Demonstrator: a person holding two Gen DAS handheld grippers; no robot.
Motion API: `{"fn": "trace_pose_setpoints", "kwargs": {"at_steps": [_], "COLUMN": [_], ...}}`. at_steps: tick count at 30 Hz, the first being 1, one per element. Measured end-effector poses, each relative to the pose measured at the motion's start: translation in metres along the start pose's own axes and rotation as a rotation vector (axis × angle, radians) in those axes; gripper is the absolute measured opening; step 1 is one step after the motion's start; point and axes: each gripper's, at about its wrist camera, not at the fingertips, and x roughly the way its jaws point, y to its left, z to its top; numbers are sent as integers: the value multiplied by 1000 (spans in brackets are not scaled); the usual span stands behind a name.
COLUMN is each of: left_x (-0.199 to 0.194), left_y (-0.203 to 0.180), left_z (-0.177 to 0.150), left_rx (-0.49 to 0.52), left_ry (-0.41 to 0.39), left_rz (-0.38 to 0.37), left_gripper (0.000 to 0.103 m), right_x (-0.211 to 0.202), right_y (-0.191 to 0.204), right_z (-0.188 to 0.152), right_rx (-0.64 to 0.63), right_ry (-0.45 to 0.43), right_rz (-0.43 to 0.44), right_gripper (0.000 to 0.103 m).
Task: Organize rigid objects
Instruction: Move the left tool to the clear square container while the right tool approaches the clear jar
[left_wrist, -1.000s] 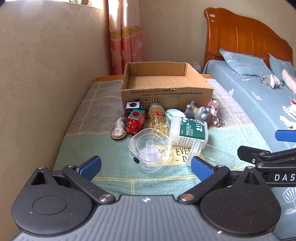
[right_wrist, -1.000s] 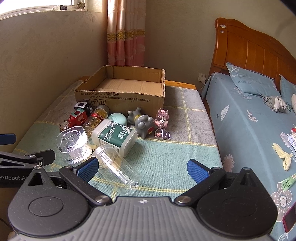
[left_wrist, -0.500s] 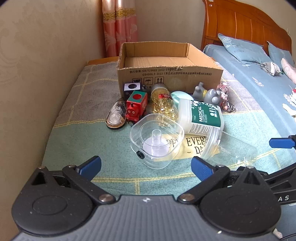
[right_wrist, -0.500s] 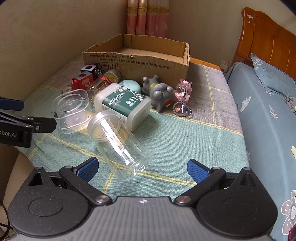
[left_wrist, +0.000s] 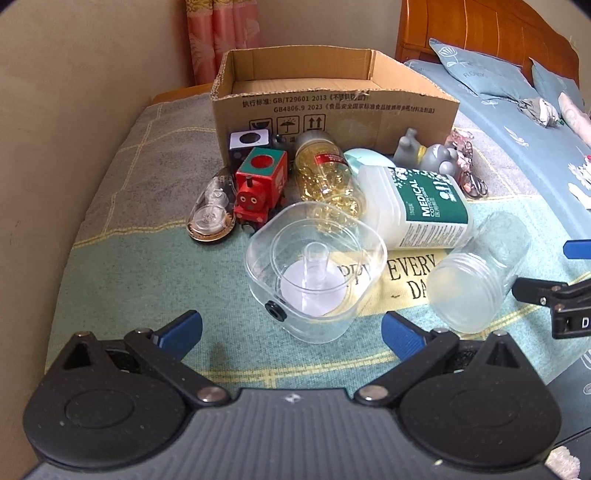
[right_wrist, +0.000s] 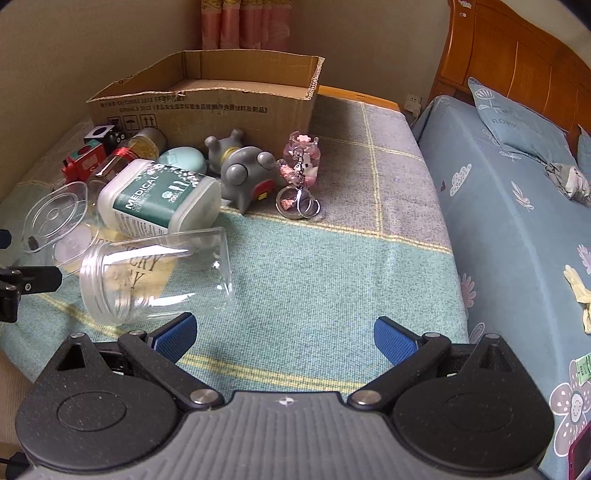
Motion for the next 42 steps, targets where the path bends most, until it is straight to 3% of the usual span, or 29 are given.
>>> {"fn": "trace_pose_setpoints", "kwargs": {"at_steps": [13, 17, 23, 29, 34, 40, 42], "left_x": [15, 14, 21, 24, 17, 3, 2], "left_y": [4, 10, 13, -1, -9, -10, -14], "left_z": [0, -3, 7, 19, 23, 15, 12], "left_rx": [71, 120, 158, 294, 398, 408, 434], "left_ry": [12, -28, -48, -83, -93, -64, -75], "left_rz": [-50, -86, -120, -103, -176, -295, -271], "left_gripper": [103, 103, 103, 102, 100, 100, 100], "right_x": [8, 9, 7, 5, 5, 4, 4], "right_y": [-8, -9, -4, -6, -6, -4, -3], "right_z": [-4, -9, -17, -21, -21, -22, -21], "right_rx": [13, 3, -73, -105, -112, -121, -124], "right_ry": [-1, 1, -34, -54, -55, -53, -50], "right_rz": [71, 120, 123, 149, 153, 160, 162], "right_gripper": [103, 103, 103, 103, 103, 103, 103]}}
